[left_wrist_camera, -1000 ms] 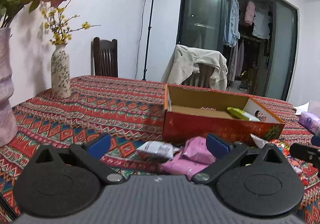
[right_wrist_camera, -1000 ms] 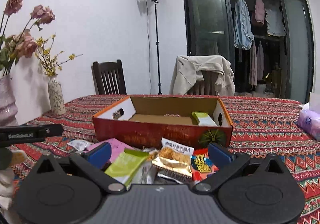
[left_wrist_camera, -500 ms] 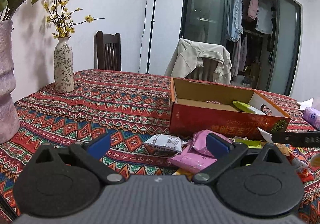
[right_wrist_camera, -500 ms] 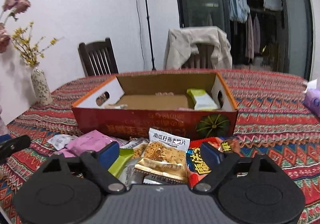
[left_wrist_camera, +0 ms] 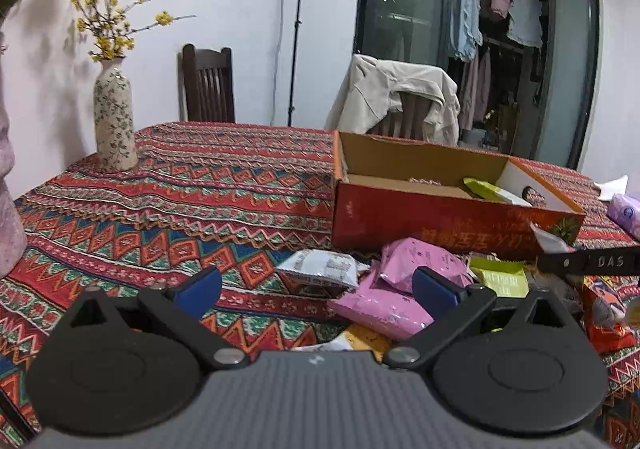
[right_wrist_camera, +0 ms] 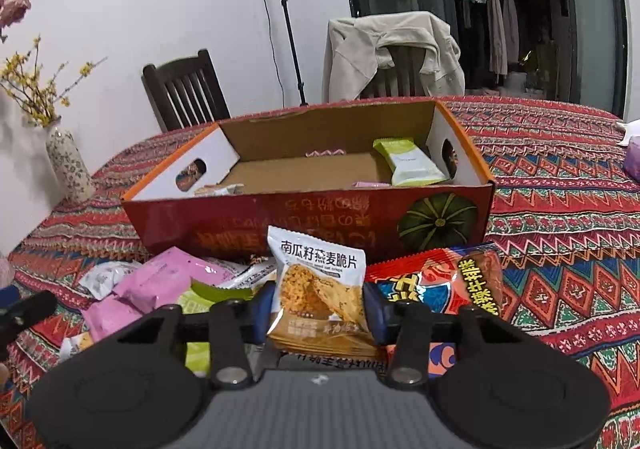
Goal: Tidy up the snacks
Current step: 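Return both tools to the pile and grasp the gold oat crisp packet with the right tool, then grasp a white wrapper with the left tool while the right tool carries its packet to the box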
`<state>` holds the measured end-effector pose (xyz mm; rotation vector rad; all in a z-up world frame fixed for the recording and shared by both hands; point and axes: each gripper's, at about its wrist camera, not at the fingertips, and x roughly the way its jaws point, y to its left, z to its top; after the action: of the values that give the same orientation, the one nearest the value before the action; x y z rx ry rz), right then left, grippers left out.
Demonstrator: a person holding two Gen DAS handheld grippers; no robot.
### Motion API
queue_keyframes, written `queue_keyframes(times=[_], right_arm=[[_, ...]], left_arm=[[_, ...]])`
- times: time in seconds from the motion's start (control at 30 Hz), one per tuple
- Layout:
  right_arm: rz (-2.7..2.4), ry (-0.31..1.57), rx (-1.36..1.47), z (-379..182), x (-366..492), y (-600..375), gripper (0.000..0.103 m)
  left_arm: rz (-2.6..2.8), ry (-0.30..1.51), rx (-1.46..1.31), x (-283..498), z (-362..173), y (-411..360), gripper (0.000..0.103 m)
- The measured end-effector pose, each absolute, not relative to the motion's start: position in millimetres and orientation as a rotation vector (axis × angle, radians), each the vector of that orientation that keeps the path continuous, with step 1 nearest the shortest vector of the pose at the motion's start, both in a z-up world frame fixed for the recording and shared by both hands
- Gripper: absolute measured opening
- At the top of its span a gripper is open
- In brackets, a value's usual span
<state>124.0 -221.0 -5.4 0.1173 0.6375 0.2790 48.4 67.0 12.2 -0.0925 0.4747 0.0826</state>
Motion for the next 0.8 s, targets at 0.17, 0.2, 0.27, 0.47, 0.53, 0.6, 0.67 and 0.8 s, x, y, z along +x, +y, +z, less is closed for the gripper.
queue_keyframes(times=[0.17,0.2,0.27,0.47,0.53,0.6,0.67,0.8], right_arm=[[0.264,0.533,0.123,5,103,-228,0.038],[0.262,0.513,0.119,8,99,-229,0.038],[0.262,0.482,0.108,12,92,-231,0.038],[0.253,0.45,0.098,20,88,-238,0.038],[0.246,0.451,0.103,20,89,-242,0.038],[0.242,0.456,0.108,19,90,-244,0.038],[0.24,0.459,0.109,18,91,-246,0.038],[0.237,0.469,0.108,16,95,-246,0.038]], left_arm=[[0.06,0.51,-0.06,60,8,57,0.103],[0.06,0.512,-0.055,63,8,56,0.103],[0.068,0.514,-0.038,71,10,55,0.103],[0.109,0.535,0.008,103,19,64,0.103],[0.122,0.576,0.018,120,18,70,0.103],[0.108,0.642,0.012,139,13,76,0.103],[0.091,0.694,0.005,153,7,81,0.103],[0.047,0.749,0.014,166,-5,79,0.103]])
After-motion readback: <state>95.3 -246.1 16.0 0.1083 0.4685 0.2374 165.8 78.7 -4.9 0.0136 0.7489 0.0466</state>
